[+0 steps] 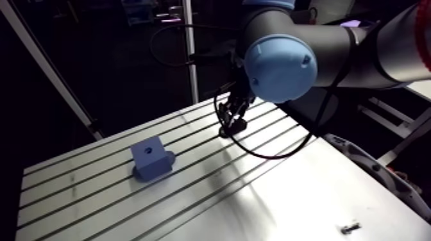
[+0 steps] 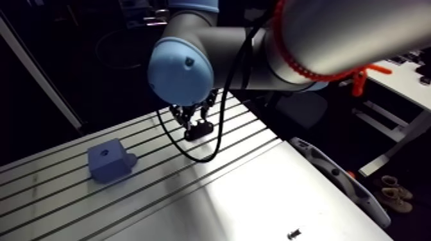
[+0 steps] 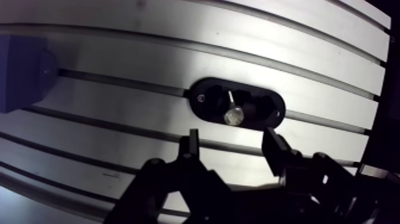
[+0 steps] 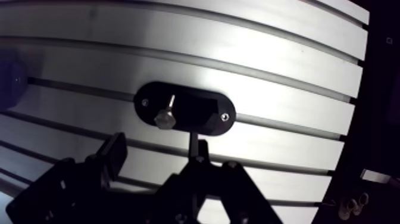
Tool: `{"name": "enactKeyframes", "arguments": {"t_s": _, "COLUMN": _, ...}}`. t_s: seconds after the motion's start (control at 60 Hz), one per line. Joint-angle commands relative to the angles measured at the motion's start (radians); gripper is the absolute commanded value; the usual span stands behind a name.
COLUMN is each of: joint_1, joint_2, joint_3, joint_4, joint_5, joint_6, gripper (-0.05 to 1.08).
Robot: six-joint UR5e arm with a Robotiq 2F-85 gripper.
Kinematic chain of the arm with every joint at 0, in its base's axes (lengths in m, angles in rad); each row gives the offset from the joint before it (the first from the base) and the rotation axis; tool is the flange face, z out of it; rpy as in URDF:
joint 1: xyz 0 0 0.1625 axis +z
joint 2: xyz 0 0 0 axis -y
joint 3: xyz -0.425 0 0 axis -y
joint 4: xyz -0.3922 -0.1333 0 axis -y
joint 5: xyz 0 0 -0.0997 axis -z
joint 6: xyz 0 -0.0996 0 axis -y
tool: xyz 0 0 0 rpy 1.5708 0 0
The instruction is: Pick up the M10 bolt and insert it into the hex recess until seated.
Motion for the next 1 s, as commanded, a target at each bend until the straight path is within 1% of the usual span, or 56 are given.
{"name": "enactKeyframes", "arguments": {"t_s": 0.017, "joint_1": 0.001, "joint_2": 0.011, "joint_3": -0.001, "joint_4": -0.035, "joint_5": -0.001, "joint_6": 0.003, "gripper": 0.38}}
{"name": "enactKeyframes", "arguments": {"t_s": 0.067, "joint_1": 0.001, "joint_2": 0.012, "joint_3": -0.001, "joint_4": -0.048, "joint_5": -0.001, "joint_6": 0.002, "gripper": 0.38}}
{"name": "enactKeyframes", "arguments": {"t_s": 0.083, "joint_1": 0.001, "joint_2": 0.015, "joint_3": -0.002, "joint_4": -0.055, "joint_5": 0.002, "joint_6": 0.001, "gripper": 0.38}}
{"name": "enactKeyframes", "arguments": {"t_s": 0.183, "joint_1": 0.002, "joint_2": 0.018, "joint_3": -0.001, "joint_4": -0.058, "joint_5": 0.004, "joint_6": 0.004, "gripper": 0.38}}
{"name": "enactKeyframes", "arguments": {"t_s": 0.233, "joint_1": 0.005, "joint_2": 0.023, "joint_3": -0.001, "joint_4": -0.058, "joint_5": 0.008, "joint_6": 0.007, "gripper": 0.38}}
{"name": "enactKeyframes", "arguments": {"t_s": 0.283, "joint_1": 0.01, "joint_2": 0.025, "joint_3": 0.0, "joint_4": -0.058, "joint_5": 0.006, "joint_6": 0.015, "gripper": 0.38}}
{"name": "enactKeyframes", "arguments": {"t_s": 0.483, "joint_1": 0.021, "joint_2": 0.039, "joint_3": -0.001, "joint_4": -0.058, "joint_5": 0.007, "joint_6": 0.041, "gripper": 0.39}}
{"name": "enactKeyframes", "arguments": {"t_s": 0.783, "joint_1": 0.021, "joint_2": 0.046, "joint_3": -0.01, "joint_4": -0.059, "joint_5": 0.006, "joint_6": 0.094, "gripper": 0.39}}
{"name": "enactKeyframes", "arguments": {"t_s": 0.85, "joint_1": 0.021, "joint_2": 0.048, "joint_3": -0.012, "joint_4": -0.059, "joint_5": 0.0, "joint_6": 0.102, "gripper": 0.39}}
{"name": "enactKeyframes", "arguments": {"t_s": 1.0, "joint_1": 0.019, "joint_2": 0.049, "joint_3": -0.01, "joint_4": -0.073, "joint_5": -0.002, "joint_6": 0.115, "gripper": 0.39}}
